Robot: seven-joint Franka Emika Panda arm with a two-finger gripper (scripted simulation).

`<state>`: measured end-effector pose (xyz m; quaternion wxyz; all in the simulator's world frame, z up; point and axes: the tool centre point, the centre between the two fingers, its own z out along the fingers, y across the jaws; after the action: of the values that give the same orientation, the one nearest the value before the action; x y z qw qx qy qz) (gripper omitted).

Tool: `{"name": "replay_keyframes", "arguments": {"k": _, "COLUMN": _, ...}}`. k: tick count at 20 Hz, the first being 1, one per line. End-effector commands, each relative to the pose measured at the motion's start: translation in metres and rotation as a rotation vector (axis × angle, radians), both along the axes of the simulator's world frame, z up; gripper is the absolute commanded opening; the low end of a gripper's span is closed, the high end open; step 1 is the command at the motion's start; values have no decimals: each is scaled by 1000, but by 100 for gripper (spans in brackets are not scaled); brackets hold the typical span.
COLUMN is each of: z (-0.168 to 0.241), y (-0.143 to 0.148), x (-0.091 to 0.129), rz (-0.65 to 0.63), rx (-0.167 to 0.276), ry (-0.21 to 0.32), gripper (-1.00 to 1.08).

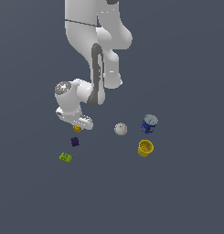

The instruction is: Pick up a designated object from a clutter of objects.

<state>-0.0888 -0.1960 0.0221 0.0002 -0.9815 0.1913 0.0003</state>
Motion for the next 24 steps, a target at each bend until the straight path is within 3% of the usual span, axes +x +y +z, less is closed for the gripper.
{"name": "replay_keyframes", "arguments": {"k": 1, "z": 0, "y": 0, "x": 0, "rz": 0, "rx": 0, "ry": 0, "gripper": -100}}
{"name": "replay_keyframes", "arguments": {"k": 13, "z": 12, "y": 8, "x": 8, "rz": 0, "rx": 0, "ry": 0, "gripper": -100}}
{"name": "replay_keyframes", "arguments": {"k": 24, "z": 76, "y": 50, "x": 48, "rz": -1, "rx": -2, "ry": 0, "gripper": -100}}
